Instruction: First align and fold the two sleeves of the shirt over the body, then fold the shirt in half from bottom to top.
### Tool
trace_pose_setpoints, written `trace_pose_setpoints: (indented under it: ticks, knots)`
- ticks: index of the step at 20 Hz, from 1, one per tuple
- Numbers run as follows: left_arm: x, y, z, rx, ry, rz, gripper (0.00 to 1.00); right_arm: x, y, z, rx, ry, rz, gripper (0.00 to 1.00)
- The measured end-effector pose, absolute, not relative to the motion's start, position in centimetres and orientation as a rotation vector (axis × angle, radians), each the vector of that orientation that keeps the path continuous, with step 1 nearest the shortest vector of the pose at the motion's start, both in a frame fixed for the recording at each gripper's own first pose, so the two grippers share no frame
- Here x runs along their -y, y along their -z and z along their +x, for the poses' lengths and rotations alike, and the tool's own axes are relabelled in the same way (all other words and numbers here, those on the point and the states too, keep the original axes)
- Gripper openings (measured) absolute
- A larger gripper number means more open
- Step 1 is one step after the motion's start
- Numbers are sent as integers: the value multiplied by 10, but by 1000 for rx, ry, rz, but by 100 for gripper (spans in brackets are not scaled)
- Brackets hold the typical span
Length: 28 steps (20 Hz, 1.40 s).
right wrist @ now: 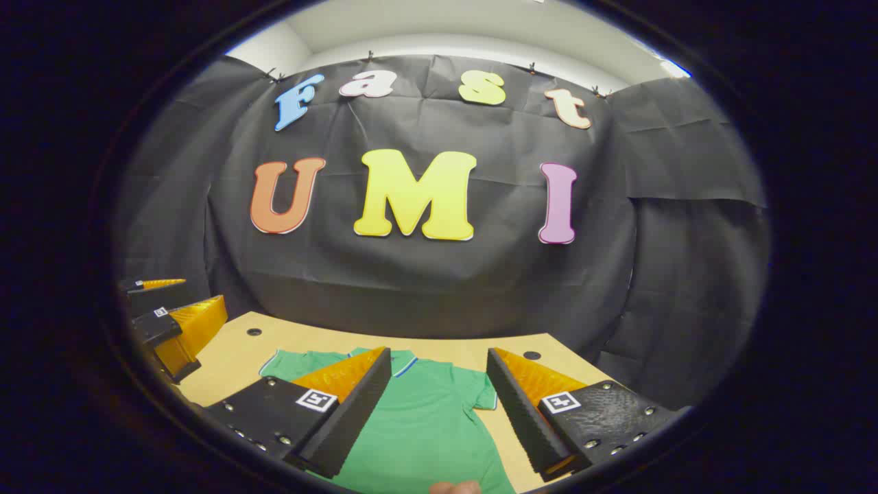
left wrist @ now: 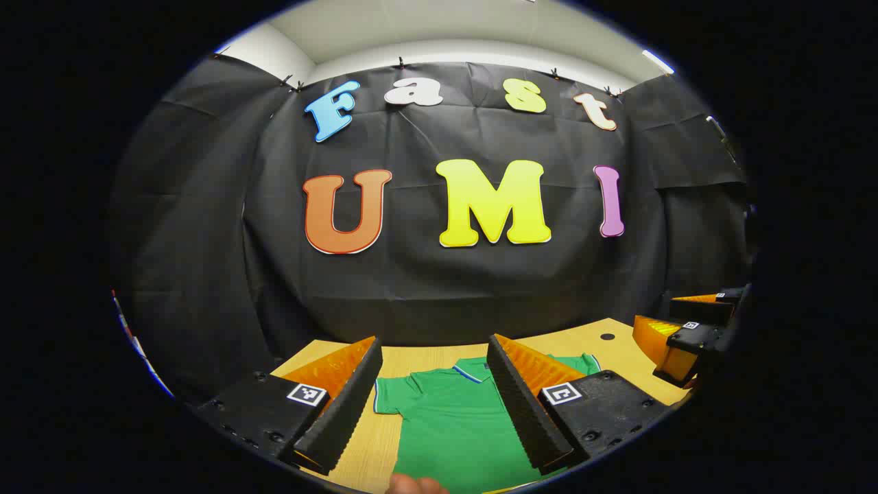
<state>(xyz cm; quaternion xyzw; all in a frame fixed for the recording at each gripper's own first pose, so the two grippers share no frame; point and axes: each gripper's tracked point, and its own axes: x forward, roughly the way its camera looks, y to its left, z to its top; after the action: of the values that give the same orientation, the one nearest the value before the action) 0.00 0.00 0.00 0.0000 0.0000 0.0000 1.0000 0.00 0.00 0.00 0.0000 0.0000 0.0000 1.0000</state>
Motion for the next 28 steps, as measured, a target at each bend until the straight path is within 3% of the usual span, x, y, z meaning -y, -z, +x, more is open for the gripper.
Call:
trace_pose_setpoints:
  ticks: [21,24,28]
  knots:
    - [4,6,13,-12,0,24,98,-8,-3,18,20,-30,-42,93]
    - [10,7,16,-11,29,18,98,-9,-12,37,50,-65,-56,93]
    - [16,6,20,-1,53,37,98,24,-17,109,14,-31,-109,92]
